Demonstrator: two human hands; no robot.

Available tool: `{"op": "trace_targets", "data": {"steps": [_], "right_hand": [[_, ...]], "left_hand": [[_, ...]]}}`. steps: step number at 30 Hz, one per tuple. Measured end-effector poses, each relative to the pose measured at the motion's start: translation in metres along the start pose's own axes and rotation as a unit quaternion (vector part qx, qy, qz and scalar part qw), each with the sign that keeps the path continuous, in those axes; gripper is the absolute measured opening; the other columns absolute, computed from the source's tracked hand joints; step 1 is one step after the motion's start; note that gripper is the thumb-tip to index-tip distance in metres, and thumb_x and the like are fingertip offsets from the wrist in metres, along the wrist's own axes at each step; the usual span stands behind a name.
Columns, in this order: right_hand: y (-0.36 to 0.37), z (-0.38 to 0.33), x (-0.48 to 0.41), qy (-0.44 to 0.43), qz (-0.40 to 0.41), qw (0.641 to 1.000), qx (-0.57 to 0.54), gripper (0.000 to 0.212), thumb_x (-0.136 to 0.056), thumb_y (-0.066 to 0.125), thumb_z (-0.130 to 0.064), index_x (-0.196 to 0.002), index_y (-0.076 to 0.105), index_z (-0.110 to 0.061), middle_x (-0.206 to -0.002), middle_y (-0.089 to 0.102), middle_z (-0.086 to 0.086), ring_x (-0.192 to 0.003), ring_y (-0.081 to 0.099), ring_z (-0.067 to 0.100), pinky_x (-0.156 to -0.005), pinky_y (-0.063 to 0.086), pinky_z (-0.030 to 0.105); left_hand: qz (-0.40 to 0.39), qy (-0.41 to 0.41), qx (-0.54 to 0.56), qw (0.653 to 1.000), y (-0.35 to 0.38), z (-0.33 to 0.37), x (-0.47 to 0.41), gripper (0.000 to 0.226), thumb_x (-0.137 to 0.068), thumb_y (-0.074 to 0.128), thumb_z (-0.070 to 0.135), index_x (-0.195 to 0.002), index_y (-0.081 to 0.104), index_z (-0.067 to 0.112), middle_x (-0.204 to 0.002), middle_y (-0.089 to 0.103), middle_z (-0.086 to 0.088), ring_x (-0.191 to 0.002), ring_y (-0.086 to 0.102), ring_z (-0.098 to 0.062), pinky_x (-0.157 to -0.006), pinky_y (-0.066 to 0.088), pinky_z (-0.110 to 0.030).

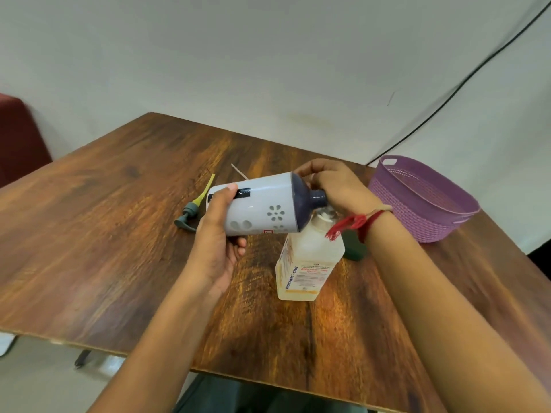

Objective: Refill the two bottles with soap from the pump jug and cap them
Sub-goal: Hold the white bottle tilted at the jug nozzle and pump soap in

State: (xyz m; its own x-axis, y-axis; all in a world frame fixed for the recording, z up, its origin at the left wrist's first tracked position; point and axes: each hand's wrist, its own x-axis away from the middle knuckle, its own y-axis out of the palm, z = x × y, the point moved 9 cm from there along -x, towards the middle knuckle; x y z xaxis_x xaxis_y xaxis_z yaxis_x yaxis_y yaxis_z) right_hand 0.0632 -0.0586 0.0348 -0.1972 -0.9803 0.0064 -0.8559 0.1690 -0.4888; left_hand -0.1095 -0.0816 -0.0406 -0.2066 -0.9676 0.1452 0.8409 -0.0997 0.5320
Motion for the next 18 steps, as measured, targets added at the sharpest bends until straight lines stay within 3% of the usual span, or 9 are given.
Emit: {"op": "trace_targets", "data": {"steps": [3, 6, 11, 15, 18], "right_hand": [[-0.002, -0.012, 0.002, -0.02, -0.03, 0.998, 0.048, 0.031, -0.092, 0.038, 0.001, -0.081, 0.061, -0.015, -0.099, 0.06, 0.008, -0.085, 0.057, 0.018, -0.065, 0.046, 0.02], [0.002, -0.011, 0.001, 0.012, -0.091, 0.987, 0.134, 0.021, -0.096, 0.043, -0.008, -0.088, 0.061, -0.016, -0.108, 0.06, 0.005, -0.096, 0.056, 0.02, -0.078, 0.046, 0.024], [0.012, 0.011, 0.005, 0.066, -0.069, 0.991, -0.09, 0.033, -0.094, 0.039, -0.002, -0.084, 0.067, -0.017, -0.1, 0.064, 0.01, -0.08, 0.06, 0.022, -0.066, 0.052, 0.029], [0.001, -0.003, -0.002, 0.022, -0.04, 0.999, 0.015, 0.034, -0.094, 0.037, 0.001, -0.079, 0.062, -0.017, -0.096, 0.06, 0.005, -0.082, 0.057, 0.017, -0.061, 0.048, 0.018], [-0.002, -0.014, -0.006, 0.008, -0.081, 0.991, 0.109, 0.025, -0.096, 0.042, -0.007, -0.084, 0.061, -0.018, -0.103, 0.06, 0.005, -0.095, 0.055, 0.018, -0.083, 0.047, 0.027]], "left_hand": [[-0.019, -0.001, 0.016, 1.0, 0.005, -0.001, 0.002, 0.048, -0.072, 0.065, 0.055, -0.102, 0.058, 0.017, -0.069, 0.058, -0.001, -0.044, 0.042, -0.004, -0.035, 0.035, -0.014], [-0.033, -0.003, 0.023, 0.999, 0.008, -0.001, 0.004, 0.049, -0.07, 0.06, 0.054, -0.101, 0.059, 0.017, -0.069, 0.06, 0.0, -0.044, 0.043, -0.004, -0.036, 0.036, -0.013], [-0.02, 0.008, 0.019, 1.0, 0.003, 0.002, 0.001, 0.043, -0.072, 0.064, 0.053, -0.097, 0.059, 0.02, -0.067, 0.057, 0.001, -0.044, 0.04, -0.005, -0.036, 0.035, -0.014], [-0.024, 0.008, 0.013, 1.0, 0.005, 0.004, 0.002, 0.048, -0.067, 0.058, 0.055, -0.099, 0.059, 0.019, -0.069, 0.058, 0.0, -0.045, 0.042, -0.005, -0.036, 0.036, -0.013], [-0.032, 0.017, 0.011, 0.999, 0.009, 0.008, 0.002, 0.047, -0.07, 0.057, 0.054, -0.101, 0.059, 0.019, -0.07, 0.057, -0.001, -0.043, 0.043, -0.004, -0.037, 0.037, -0.013]]}}
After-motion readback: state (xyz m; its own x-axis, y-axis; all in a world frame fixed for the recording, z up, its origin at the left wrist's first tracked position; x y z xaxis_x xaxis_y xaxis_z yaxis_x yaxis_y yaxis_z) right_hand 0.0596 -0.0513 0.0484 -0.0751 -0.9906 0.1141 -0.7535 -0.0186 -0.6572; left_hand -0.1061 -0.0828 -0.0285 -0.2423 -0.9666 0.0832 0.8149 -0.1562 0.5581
